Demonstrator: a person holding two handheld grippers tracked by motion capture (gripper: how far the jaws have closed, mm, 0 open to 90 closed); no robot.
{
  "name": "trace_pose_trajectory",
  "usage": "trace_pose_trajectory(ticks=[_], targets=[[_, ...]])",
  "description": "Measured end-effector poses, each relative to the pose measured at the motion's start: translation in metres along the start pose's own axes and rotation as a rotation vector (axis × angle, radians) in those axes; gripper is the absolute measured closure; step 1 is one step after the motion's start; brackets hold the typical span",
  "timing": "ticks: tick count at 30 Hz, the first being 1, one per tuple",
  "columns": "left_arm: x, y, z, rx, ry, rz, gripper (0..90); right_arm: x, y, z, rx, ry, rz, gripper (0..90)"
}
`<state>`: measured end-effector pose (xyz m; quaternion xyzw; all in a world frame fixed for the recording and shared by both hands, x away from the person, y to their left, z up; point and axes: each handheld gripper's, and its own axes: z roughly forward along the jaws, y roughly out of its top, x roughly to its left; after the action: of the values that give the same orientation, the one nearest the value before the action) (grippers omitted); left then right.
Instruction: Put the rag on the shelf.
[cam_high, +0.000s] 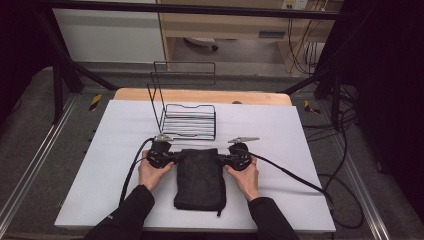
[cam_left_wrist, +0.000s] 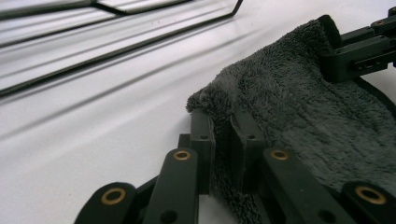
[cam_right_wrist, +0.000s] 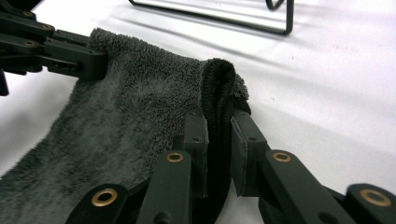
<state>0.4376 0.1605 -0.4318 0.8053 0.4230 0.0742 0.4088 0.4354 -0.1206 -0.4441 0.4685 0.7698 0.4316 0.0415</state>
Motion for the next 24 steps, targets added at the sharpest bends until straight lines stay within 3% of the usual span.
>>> trace_pose_trajectory(ticks=[13, 24], targets=[[-0.008, 0.006, -0.016, -0.053, 0.004, 0.03, 81.0, 0.008, 0.005, -0.016, -0.052, 0.026, -0.013, 78.9], [-0.014, 0.012, -0.031, -0.103, 0.019, 0.059, 81.1, 0.019, 0.013, -0.03, -0.107, 0.024, -0.07, 78.8]])
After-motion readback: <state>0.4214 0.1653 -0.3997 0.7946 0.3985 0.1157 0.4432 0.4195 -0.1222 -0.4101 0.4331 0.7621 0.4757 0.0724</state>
